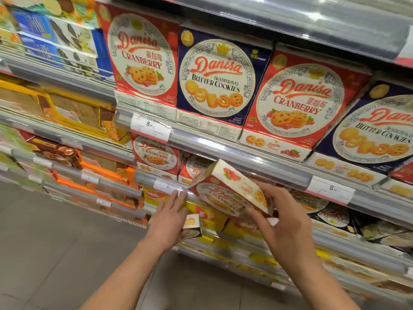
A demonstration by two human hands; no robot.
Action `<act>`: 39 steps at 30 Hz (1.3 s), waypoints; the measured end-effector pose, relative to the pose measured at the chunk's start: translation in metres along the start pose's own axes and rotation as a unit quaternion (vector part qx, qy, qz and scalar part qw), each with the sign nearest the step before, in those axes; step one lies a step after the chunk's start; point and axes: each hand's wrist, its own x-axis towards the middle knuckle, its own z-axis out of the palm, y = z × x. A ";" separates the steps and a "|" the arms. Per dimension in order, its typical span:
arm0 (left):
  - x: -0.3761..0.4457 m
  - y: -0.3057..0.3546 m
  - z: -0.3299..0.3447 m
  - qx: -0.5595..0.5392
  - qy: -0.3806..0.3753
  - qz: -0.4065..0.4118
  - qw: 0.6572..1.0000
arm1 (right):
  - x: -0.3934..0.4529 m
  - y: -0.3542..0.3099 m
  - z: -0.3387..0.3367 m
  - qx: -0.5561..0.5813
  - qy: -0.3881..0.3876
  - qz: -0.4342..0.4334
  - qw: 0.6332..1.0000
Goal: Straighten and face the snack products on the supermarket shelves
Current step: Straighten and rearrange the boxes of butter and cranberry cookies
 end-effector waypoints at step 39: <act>0.003 -0.014 0.021 -0.104 -0.009 0.002 0.995 | 0.097 -0.008 0.102 -0.353 -0.111 0.003 0.929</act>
